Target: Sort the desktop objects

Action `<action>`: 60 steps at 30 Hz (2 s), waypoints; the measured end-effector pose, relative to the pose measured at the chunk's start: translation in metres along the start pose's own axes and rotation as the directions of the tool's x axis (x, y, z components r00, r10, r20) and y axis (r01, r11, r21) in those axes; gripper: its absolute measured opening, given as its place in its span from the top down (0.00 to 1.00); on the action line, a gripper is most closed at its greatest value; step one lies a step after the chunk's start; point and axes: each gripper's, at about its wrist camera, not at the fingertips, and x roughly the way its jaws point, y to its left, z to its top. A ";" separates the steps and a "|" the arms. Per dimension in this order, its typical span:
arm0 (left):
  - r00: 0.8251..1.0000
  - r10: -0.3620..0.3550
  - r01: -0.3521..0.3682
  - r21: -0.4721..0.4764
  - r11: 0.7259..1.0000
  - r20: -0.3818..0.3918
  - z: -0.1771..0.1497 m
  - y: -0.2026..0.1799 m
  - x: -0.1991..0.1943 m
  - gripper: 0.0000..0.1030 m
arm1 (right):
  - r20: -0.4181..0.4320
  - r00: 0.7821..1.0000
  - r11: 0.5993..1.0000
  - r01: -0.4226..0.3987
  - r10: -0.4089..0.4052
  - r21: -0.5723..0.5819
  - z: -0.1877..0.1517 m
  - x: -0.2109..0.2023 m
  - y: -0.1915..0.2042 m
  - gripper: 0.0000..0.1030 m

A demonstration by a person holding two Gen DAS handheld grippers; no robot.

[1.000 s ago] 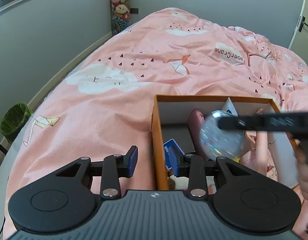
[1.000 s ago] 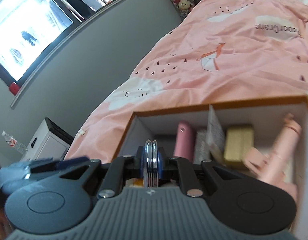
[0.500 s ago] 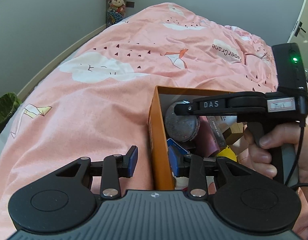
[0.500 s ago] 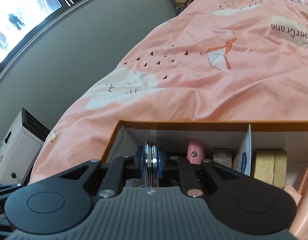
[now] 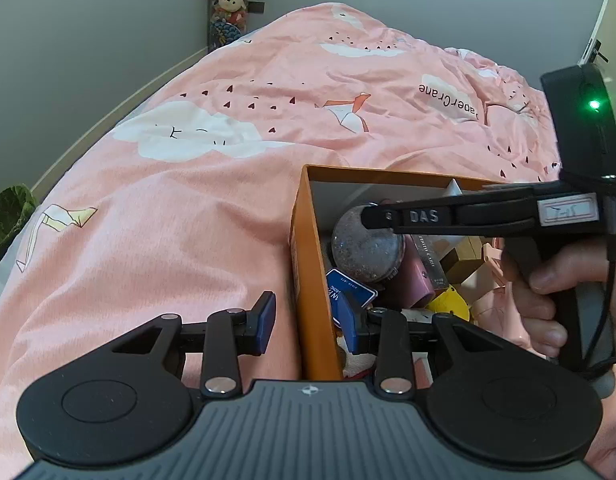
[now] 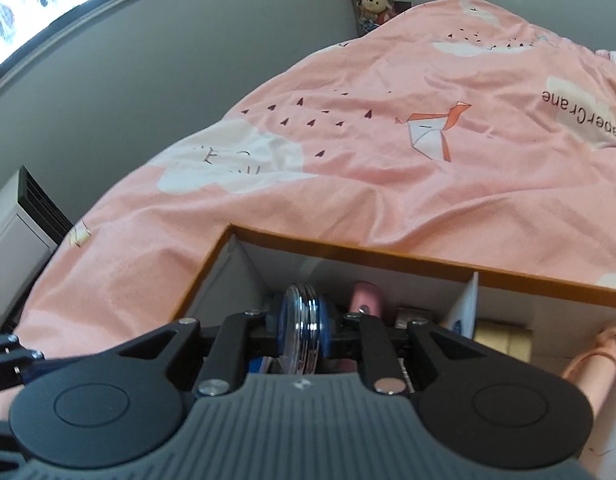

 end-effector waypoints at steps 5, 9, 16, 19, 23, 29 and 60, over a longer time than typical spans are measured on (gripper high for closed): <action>1.000 0.001 -0.001 -0.008 1.000 -0.001 -0.001 0.001 0.000 0.63 | -0.022 1.000 1.000 0.015 -0.015 0.009 -0.004 -0.003 -0.006 0.82; 1.000 -0.001 0.001 -0.015 1.000 -0.002 0.000 0.001 0.000 0.63 | -0.032 0.998 0.996 -0.051 0.054 0.079 -0.003 0.003 -0.009 0.83; 1.000 0.007 -0.007 -0.006 1.000 0.003 0.000 0.001 -0.004 0.63 | -0.016 0.999 0.999 -0.039 0.039 0.020 0.003 0.016 0.004 0.80; 1.000 0.005 -0.005 0.001 1.000 0.007 0.000 -0.001 -0.007 0.63 | -0.009 1.000 0.999 0.024 -0.024 -0.038 0.000 0.014 0.008 0.79; 1.000 0.012 -0.012 0.004 1.000 0.017 0.000 -0.005 -0.013 0.63 | 0.017 1.000 1.000 0.015 -0.015 -0.025 0.003 0.002 0.005 0.79; 0.997 0.023 -0.025 0.036 0.999 0.068 -0.004 -0.021 -0.038 0.62 | 0.090 0.996 1.000 0.003 -0.003 -0.007 0.002 -0.042 0.001 0.78; 0.962 0.103 -0.123 0.065 0.990 0.252 -0.086 -0.116 -0.044 0.16 | 0.250 0.928 0.958 0.242 -0.275 0.153 -0.177 -0.172 -0.036 0.43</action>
